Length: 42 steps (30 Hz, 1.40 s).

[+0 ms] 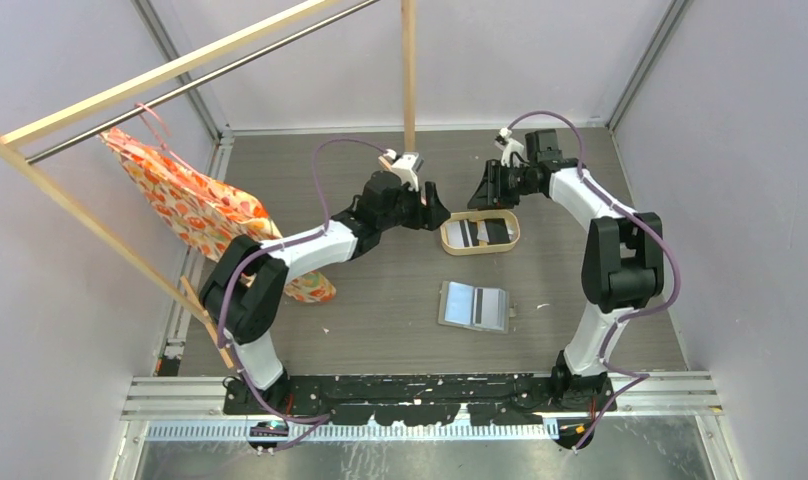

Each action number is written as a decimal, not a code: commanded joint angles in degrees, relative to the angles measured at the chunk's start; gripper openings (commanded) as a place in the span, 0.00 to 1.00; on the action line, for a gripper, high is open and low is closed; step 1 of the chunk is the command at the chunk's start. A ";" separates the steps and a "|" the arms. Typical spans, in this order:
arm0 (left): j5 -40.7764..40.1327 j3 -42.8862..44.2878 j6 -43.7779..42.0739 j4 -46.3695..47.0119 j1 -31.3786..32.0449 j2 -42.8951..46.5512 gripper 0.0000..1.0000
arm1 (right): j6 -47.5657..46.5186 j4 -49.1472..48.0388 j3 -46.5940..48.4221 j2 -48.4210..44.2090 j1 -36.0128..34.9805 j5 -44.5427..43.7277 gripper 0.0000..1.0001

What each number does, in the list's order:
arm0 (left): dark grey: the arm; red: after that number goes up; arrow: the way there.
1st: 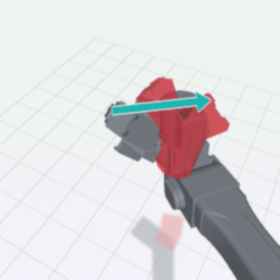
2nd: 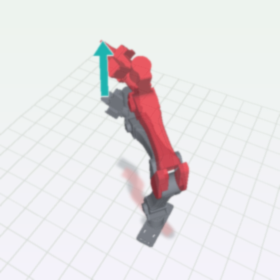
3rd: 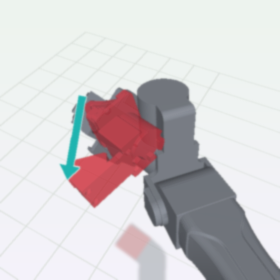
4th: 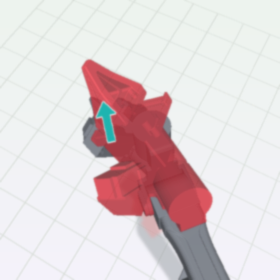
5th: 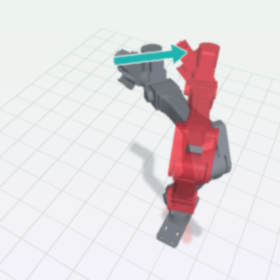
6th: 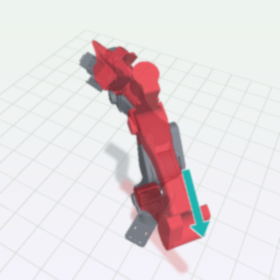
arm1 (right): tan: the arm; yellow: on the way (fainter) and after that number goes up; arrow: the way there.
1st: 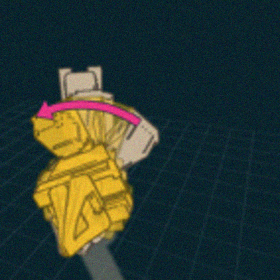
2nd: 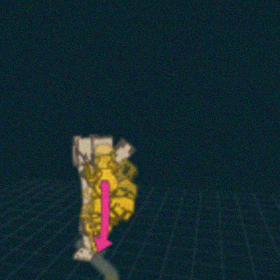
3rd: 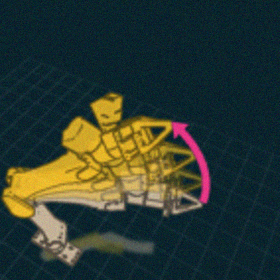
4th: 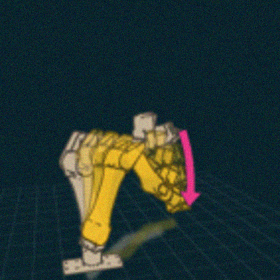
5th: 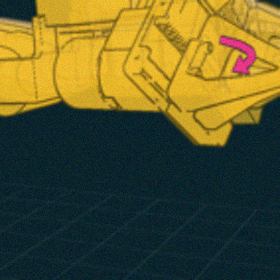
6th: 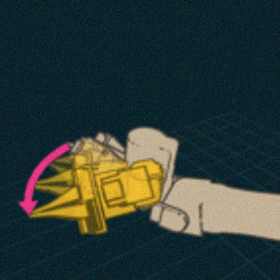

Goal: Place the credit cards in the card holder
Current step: Pick up the credit card from the storage box.

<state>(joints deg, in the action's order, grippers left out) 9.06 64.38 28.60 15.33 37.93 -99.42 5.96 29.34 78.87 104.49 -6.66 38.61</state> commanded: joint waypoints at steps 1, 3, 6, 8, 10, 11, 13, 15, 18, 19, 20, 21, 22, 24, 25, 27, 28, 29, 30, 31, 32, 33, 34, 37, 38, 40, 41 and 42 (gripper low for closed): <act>-0.67 4.09 2.02 -1.98 0.86 -1.59 0.60 | 8.72 -6.77 2.28 3.80 -1.08 -0.11 0.42; -1.83 4.70 1.85 -4.29 1.17 -2.08 0.55 | 9.24 -7.07 1.99 5.35 -1.76 -0.69 0.42; -5.65 5.19 1.70 -7.06 2.06 -2.45 0.54 | 9.38 -6.56 1.73 6.45 -2.16 -2.03 0.39; -6.31 6.66 2.23 -8.84 2.38 -3.69 0.54 | 8.34 -5.81 1.65 6.50 -2.40 -4.32 0.39; -5.64 8.71 3.09 -11.16 2.60 -5.64 0.54 | 6.96 -4.68 1.55 6.75 -2.63 -5.66 0.38; -5.63 9.72 3.21 -12.24 2.71 -6.61 0.54 | 6.43 -4.23 1.53 6.72 -2.70 -6.26 0.38; -5.12 11.29 3.33 -14.35 2.84 -8.02 0.54 | 5.57 -3.72 1.63 6.98 -2.71 -7.45 0.38; -5.29 11.88 3.33 -14.93 3.08 -8.77 0.55 | 5.34 -3.27 2.00 7.63 -2.69 -7.43 0.37; -5.10 13.97 3.58 -18.26 3.28 -10.42 0.57 | 5.02 -2.38 2.27 8.42 -2.80 -7.41 0.37; -5.17 14.54 3.68 -18.98 3.35 -11.03 0.57 | 5.03 -2.35 2.17 8.37 -2.76 -7.39 0.37; -5.12 15.07 3.83 -19.69 3.37 -11.45 0.57 | 4.98 -2.35 2.15 8.32 -2.82 -7.41 0.37; -5.24 15.52 3.98 -20.16 3.38 -11.94 0.57 | 4.99 -2.25 2.02 8.40 -2.87 -7.41 0.37; -5.49 15.69 4.27 -20.59 3.38 -12.18 0.57 | 5.01 -2.22 2.00 8.49 -2.86 -7.41 0.37; -5.80 16.10 4.73 -21.01 3.46 -12.72 0.56 | 5.04 -2.03 1.91 8.91 -2.89 -6.88 0.36; -5.76 16.36 4.88 -21.34 3.46 -13.06 0.56 | 5.13 -1.92 1.90 9.08 -2.84 -6.62 0.36; -5.37 17.29 4.89 -22.48 3.46 -13.88 0.55 | 5.12 -1.68 1.84 9.30 -2.96 -6.21 0.36; -4.90 17.64 4.91 -22.68 3.53 -14.19 0.54 | 5.12 -1.64 1.75 9.35 -3.08 -6.06 0.36; -4.58 17.96 4.89 -22.82 3.55 -14.60 0.53 | 5.09 -1.59 1.73 9.43 -3.26 -5.89 0.36; -4.13 18.30 4.89 -23.03 3.62 -14.91 0.51 | 5.11 -1.51 1.73 9.50 -3.40 -5.77 0.35; -3.87 18.61 4.82 -23.44 3.68 -15.21 0.50 | 4.97 -1.38 1.72 9.51 -3.57 -5.89 0.34; -3.72 18.73 4.87 -23.53 3.72 -15.31 0.49 | 4.93 -1.39 1.65 9.58 -3.70 -6.03 0.34; -3.70 18.84 4.82 -23.67 3.73 -15.49 0.48 | 4.92 -1.31 1.66 9.70 -3.79 -6.19 0.34; -3.65 18.93 4.80 -23.69 3.73 -15.54 0.47 | 4.88 -1.32 1.63 9.78 -3.77 -6.32 0.34; -3.40 19.14 4.71 -23.92 3.73 -15.76 0.43 | 4.68 -1.29 1.23 9.80 -3.87 -6.97 0.33; -3.27 19.33 4.64 -23.93 3.73 -15.95 0.41 | 4.60 -1.26 1.10 9.75 -3.81 -7.40 0.33; -2.98 19.67 4.58 -24.35 3.73 -16.21 0.40 | 4.35 -1.13 0.95 9.70 -3.84 -7.96 0.33; -2.78 19.77 4.54 -24.46 3.73 -16.30 0.40 | 4.25 -1.06 0.98 9.74 -3.83 -8.14 0.33; -2.60 19.89 4.54 -24.55 3.75 -16.41 0.39 | 4.16 -1.04 0.94 9.71 -3.92 -8.27 0.34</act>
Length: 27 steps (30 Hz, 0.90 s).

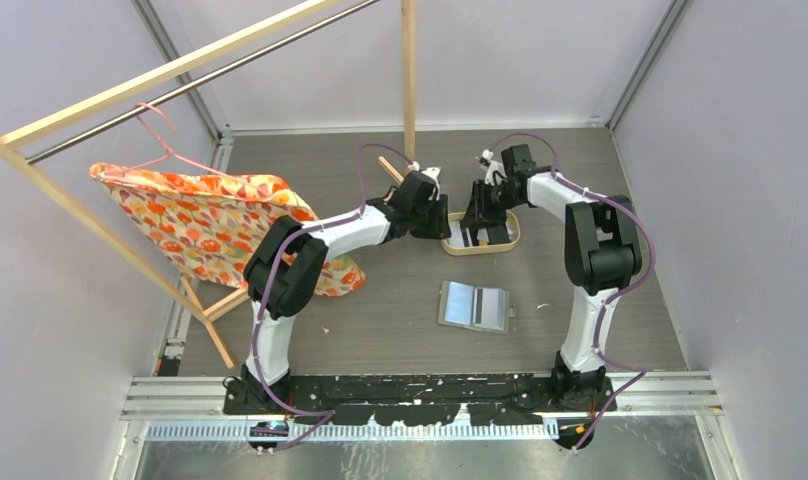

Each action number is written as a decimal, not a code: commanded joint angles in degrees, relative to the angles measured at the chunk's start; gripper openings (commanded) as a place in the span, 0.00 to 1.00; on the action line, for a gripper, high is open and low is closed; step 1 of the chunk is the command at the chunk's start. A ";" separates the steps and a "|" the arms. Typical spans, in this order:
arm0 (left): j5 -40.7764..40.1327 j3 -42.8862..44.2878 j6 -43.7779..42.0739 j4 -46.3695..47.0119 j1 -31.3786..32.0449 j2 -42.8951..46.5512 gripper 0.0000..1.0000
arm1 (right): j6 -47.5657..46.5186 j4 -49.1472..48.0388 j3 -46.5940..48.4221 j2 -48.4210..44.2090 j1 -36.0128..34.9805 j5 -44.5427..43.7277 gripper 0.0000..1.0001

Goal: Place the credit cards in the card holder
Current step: Pick up the credit card from the storage box.

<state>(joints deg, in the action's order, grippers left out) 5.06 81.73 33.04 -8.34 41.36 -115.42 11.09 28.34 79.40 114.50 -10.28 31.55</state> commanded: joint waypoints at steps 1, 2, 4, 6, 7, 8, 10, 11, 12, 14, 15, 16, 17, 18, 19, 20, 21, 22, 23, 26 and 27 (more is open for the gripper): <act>1.54 2.62 0.05 -0.93 0.30 -0.48 0.39 | -0.98 0.04 0.41 -0.29 -0.29 -1.26 0.34; 1.68 2.71 0.03 -0.99 0.30 -0.52 0.39 | -1.11 0.17 0.42 -0.22 -0.28 -1.35 0.34; 1.92 2.96 -0.02 -1.28 0.34 -0.81 0.39 | -1.16 0.35 0.42 -0.10 -0.30 -1.34 0.34; 2.18 3.28 -0.02 -1.49 0.30 -0.98 0.38 | -1.25 0.61 0.32 0.16 -0.42 -1.19 0.34; 2.27 3.50 -0.07 -1.70 0.34 -1.12 0.37 | -1.27 0.74 0.34 0.25 -0.51 -1.10 0.34; 2.44 3.65 -0.08 -1.87 0.30 -1.29 0.37 | -1.27 0.83 0.38 0.35 -0.50 -0.87 0.34; 2.74 3.89 -0.03 -2.04 0.30 -1.52 0.36 | -1.03 0.91 0.28 0.40 -0.52 -0.10 0.34; 2.90 3.94 -0.07 -2.18 0.34 -1.66 0.34 | -0.92 0.86 0.31 0.42 -0.59 0.24 0.34; 3.03 4.08 -0.12 -2.23 0.30 -1.71 0.34 | -0.77 0.84 0.24 0.51 -0.78 0.59 0.34; 3.38 4.29 -0.16 -2.37 0.32 -1.94 0.32 | -0.36 0.84 0.28 0.64 -0.95 1.30 0.34; 3.50 4.31 -0.12 -2.38 0.30 -1.98 0.32 | -0.24 0.84 0.27 0.78 -1.03 1.54 0.34; 3.59 4.39 -0.12 -2.43 0.30 -2.07 0.31 | -0.10 0.80 0.27 0.83 -1.12 1.77 0.34; 3.72 4.47 -0.12 -2.51 0.32 -2.13 0.30 | 0.24 0.69 0.19 0.97 -1.13 2.15 0.34; 3.86 4.56 -0.19 -2.55 0.30 -2.21 0.30 | 0.58 0.54 0.16 1.07 -1.06 2.68 0.33; 4.02 4.67 -0.20 -2.56 0.34 -2.20 0.29 | 0.86 0.31 0.03 1.11 -1.06 3.34 0.34; 4.11 4.66 -0.19 -2.60 0.36 -2.26 0.29 | 1.17 0.05 0.04 1.15 -1.10 3.75 0.34; 4.19 4.73 -0.27 -2.66 0.30 -2.29 0.28 | 1.48 -0.19 -0.08 1.15 -1.06 4.21 0.34; 4.24 4.67 -0.26 -2.69 0.30 -2.27 0.28 | 1.87 -0.51 -0.24 1.03 -1.08 4.71 0.34; 4.29 4.73 -0.32 -2.57 0.30 -2.29 0.28 | 2.36 -0.95 -0.35 0.93 -1.06 5.44 0.34; 4.52 4.66 -0.31 -2.46 0.30 -2.26 0.27 | 4.33 -2.78 -1.12 0.25 -1.15 7.81 0.33; 4.56 4.66 -0.33 -2.49 0.30 -2.27 0.26 | 4.83 -3.45 -1.43 -0.07 -1.20 8.38 0.33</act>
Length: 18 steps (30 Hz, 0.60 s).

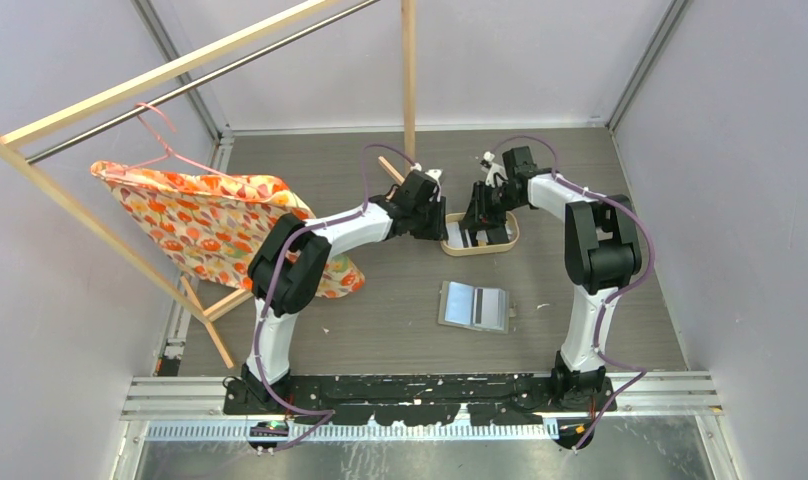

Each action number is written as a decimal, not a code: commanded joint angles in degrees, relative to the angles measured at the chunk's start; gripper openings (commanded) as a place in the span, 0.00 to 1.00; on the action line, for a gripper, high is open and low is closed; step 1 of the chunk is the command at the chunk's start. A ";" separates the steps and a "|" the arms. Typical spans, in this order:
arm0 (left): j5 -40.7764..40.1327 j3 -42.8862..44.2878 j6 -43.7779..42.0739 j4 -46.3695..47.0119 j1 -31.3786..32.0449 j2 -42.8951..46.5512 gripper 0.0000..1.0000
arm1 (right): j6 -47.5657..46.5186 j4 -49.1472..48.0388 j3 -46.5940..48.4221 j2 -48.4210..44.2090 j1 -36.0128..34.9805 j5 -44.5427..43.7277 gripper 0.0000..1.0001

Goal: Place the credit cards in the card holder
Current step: Pick up the credit card from the storage box.

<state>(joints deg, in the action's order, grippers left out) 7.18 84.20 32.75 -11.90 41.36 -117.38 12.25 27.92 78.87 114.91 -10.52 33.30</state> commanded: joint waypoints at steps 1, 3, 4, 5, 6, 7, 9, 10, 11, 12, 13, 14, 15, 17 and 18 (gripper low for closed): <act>2.48 2.19 -0.06 1.08 0.30 -0.32 0.26 | 4.08 -3.48 -1.06 -0.82 -0.91 6.95 0.33; 2.57 2.19 -0.04 1.13 0.30 -0.25 0.25 | 4.57 -4.09 -1.37 -1.63 -0.94 7.42 0.33; 2.54 2.19 0.02 1.15 0.32 -0.24 0.25 | 4.74 -4.37 -1.50 -1.93 -0.95 7.73 0.33; 2.52 2.19 -0.01 1.13 0.30 -0.30 0.25 | 5.03 -4.71 -1.64 -2.24 -0.93 8.00 0.33; 2.57 2.19 -0.05 1.14 0.33 -0.22 0.25 | 5.27 -4.94 -1.82 -2.56 -0.93 8.14 0.33; 2.57 2.19 -0.02 1.17 0.30 -0.27 0.25 | 5.41 -5.01 -1.82 -2.75 -0.94 8.23 0.33; 2.50 2.12 -0.04 1.16 0.30 -0.18 0.24 | 5.37 -5.15 -1.95 -3.26 -0.95 8.34 0.33; 2.49 2.11 0.00 1.21 0.34 -0.13 0.24 | 5.39 -5.22 -2.03 -3.55 -0.94 8.36 0.33; 2.48 2.10 0.02 1.26 0.33 -0.17 0.24 | 5.25 -5.24 -2.03 -3.82 -0.93 8.28 0.33; 2.47 2.04 -0.01 1.20 0.32 -0.14 0.24 | 5.24 -5.25 -2.14 -4.10 -0.90 8.32 0.33; 2.47 2.02 -0.05 1.26 0.30 -0.10 0.24 | 5.17 -5.25 -2.10 -4.35 -0.90 8.29 0.33; 2.46 2.02 -0.01 1.24 0.30 -0.11 0.24 | 5.13 -5.31 -2.19 -4.62 -0.93 8.32 0.32; 2.49 1.97 -0.01 1.26 0.30 -0.10 0.24 | 5.13 -5.33 -2.27 -4.80 -0.98 8.42 0.32; 2.49 1.97 -0.05 1.28 0.30 -0.09 0.24 | 5.14 -5.33 -2.27 -5.12 -0.96 8.52 0.32; 2.45 1.89 -0.02 1.33 0.30 -0.02 0.24 | 5.10 -5.33 -2.29 -5.38 -0.93 8.60 0.32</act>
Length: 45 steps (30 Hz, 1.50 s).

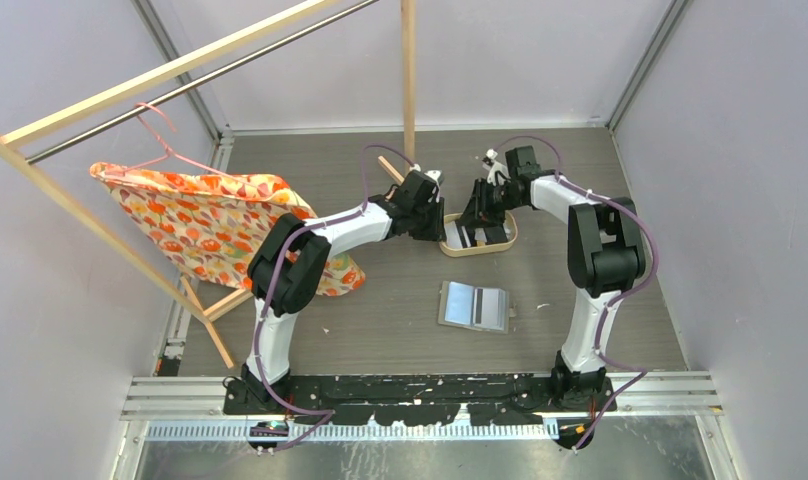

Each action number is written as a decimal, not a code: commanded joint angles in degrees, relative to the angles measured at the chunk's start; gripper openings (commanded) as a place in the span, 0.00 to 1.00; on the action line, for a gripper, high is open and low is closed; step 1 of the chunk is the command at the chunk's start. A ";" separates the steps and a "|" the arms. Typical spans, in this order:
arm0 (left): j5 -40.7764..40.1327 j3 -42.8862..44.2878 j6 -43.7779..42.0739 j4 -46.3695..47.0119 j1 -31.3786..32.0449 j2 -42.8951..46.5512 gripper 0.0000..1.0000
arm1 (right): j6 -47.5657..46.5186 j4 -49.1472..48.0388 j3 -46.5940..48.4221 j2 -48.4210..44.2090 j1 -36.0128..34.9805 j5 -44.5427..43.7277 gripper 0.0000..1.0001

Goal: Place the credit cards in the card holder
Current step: Pick up the credit card from the storage box.

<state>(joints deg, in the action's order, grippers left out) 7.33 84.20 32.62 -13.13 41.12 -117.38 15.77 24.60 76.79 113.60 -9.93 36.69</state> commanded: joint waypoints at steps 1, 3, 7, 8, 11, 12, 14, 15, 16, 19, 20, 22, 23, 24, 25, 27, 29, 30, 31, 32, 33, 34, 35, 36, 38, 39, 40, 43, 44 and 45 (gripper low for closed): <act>2.28 1.85 0.15 2.60 0.54 0.03 0.24 | 1.65 -2.08 -0.28 -4.15 -1.52 5.24 0.32; 2.33 1.80 0.16 2.74 0.54 0.06 0.24 | 1.61 -2.13 -0.28 -4.26 -1.61 5.30 0.32; 2.31 1.76 0.21 2.78 0.55 0.10 0.24 | 1.89 -2.39 -0.36 -4.03 -1.67 6.30 0.31; 2.34 1.80 0.22 2.84 0.58 0.13 0.24 | 2.13 -2.56 -0.41 -3.93 -1.69 6.75 0.30; 2.32 1.68 0.21 2.89 0.54 0.17 0.24 | 2.61 -2.76 -0.56 -3.52 -1.74 7.05 0.29; 2.33 1.59 0.16 2.97 0.54 0.25 0.24 | 2.68 -2.79 -0.57 -3.40 -1.75 6.93 0.28; 2.33 1.50 0.17 3.08 0.54 0.31 0.24 | 2.83 -2.74 -0.58 -3.03 -1.80 7.02 0.27; 2.25 1.42 0.16 3.18 0.54 0.30 0.24 | 2.96 -2.72 -0.64 -2.79 -1.76 7.10 0.26; 2.32 1.40 0.18 3.26 0.54 0.31 0.24 | 3.22 -2.72 -0.59 -2.54 -1.76 7.27 0.25; 2.33 1.28 0.17 3.43 0.54 0.47 0.24 | 3.44 -2.69 -0.54 -1.76 -1.85 7.53 0.23; 2.38 1.23 0.16 3.43 0.54 0.45 0.24 | 3.47 -2.63 -0.57 -1.61 -1.92 7.52 0.23; 2.33 1.24 0.17 3.61 0.54 0.47 0.24 | 3.56 -2.48 -0.46 -1.08 -1.93 7.63 0.22; 2.29 1.17 0.16 3.59 0.54 0.53 0.24 | 3.57 -2.37 -0.44 -0.96 -1.93 7.60 0.22; 2.26 1.14 0.22 3.60 0.54 0.56 0.24 | 3.50 -2.16 -0.39 -0.86 -1.96 7.41 0.22; 2.32 1.14 0.17 3.63 0.54 0.56 0.24 | 3.29 -1.93 -0.30 -0.64 -1.94 7.28 0.22; 2.32 1.14 0.21 3.67 0.54 0.55 0.24 | 3.25 -1.84 -0.25 -0.43 -1.93 7.49 0.22; 2.33 1.14 0.25 3.71 0.54 0.47 0.24 | 3.43 -1.75 -0.30 -0.14 -1.93 7.91 0.22; 2.31 1.14 0.29 3.68 0.54 0.49 0.24 | 3.44 -1.76 -0.32 -0.12 -1.99 8.13 0.22; 2.33 1.14 0.26 3.69 0.54 0.45 0.24 | 3.50 -1.83 -0.25 -0.07 -1.95 8.32 0.22; 2.29 1.14 0.25 3.61 0.53 0.46 0.24 | 3.52 -1.88 -0.26 -0.09 -1.92 8.55 0.20; 2.26 1.13 0.26 3.70 0.53 0.53 0.24 | 3.59 -1.96 -0.20 -0.06 -1.94 8.87 0.19; 2.25 1.14 0.26 3.67 0.47 0.52 0.24 | 3.72 -2.01 -0.27 -0.07 -2.00 9.06 0.17; 2.18 1.14 0.27 3.69 0.46 0.57 0.24 | 3.83 -2.10 -0.32 -0.15 -1.99 9.31 0.16; 2.29 1.06 0.33 3.72 0.45 0.52 0.24 | 3.91 -2.37 -0.25 -0.25 -1.97 9.57 0.14; 2.34 0.97 0.34 3.85 0.46 0.62 0.24 | 3.92 -2.53 -0.34 -0.51 -1.93 9.76 0.10; 2.34 0.89 0.36 4.01 0.43 0.65 0.24 | 3.83 -2.48 -0.32 -0.62 -1.99 9.68 0.08; 2.48 0.69 0.47 4.32 0.37 0.79 0.24 | 3.62 -2.49 -0.33 -0.70 -1.95 9.48 0.06; 2.49 -0.46 0.82 5.49 0.13 1.50 0.26 | 1.77 -1.07 0.16 -1.15 -1.79 7.93 0.02; 2.51 -0.89 0.94 5.94 0.03 1.82 0.27 | 1.20 -0.63 0.34 -1.39 -1.59 7.65 0.01; 2.65 -1.33 1.03 6.47 -0.03 2.07 0.28 | 0.58 -0.22 0.51 -1.61 -1.52 7.40 0.01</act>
<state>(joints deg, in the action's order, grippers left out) 8.19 83.94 32.82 -12.03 41.21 -117.38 18.24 23.00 76.66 113.75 -11.29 43.83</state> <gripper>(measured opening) 0.263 0.075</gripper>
